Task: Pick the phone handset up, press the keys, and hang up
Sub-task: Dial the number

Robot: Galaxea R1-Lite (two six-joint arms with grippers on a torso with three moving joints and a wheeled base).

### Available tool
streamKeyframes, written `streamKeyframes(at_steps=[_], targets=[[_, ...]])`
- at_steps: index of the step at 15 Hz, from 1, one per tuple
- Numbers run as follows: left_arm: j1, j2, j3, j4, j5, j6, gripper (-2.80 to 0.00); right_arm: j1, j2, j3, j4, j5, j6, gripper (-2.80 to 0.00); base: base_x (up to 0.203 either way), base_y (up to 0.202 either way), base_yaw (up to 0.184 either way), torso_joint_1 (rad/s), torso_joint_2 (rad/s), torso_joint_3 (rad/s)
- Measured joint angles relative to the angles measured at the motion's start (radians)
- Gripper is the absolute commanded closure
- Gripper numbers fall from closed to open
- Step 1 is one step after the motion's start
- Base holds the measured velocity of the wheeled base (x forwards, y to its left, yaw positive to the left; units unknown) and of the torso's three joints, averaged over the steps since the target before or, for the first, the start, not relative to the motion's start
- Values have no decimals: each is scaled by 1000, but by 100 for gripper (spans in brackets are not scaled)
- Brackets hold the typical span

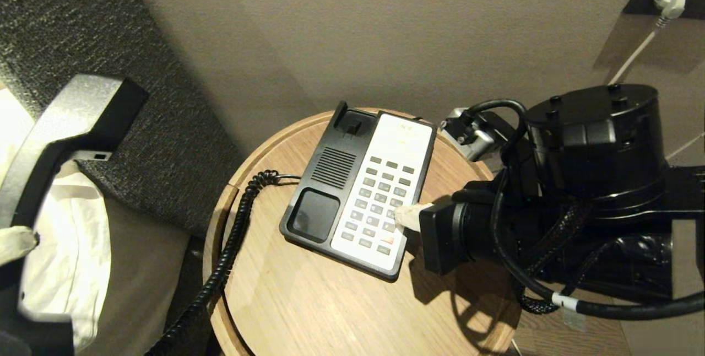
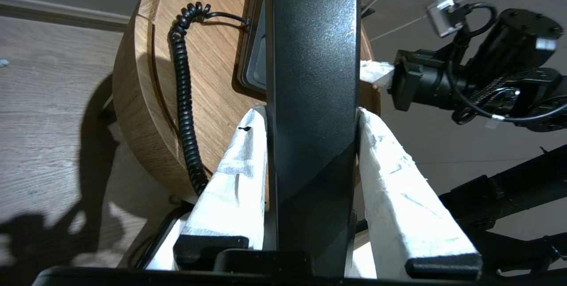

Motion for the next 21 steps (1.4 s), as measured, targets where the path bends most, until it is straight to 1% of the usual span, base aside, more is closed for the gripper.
streamKeyframes(at_steps=[14,18,21], targets=[[0,-1,-10,0,0,0,0,-3,8,5,-2,3,0,0,0,0,0,0,0,0],[0,-1,-8,0,-1,0,0,17,-12,8,0,11,3,0,0,0,0,0,0,0],[0,-1,-4,0,-2,0,0,51,-20,35,0,13,5,0,0,0,0,0,0,0]])
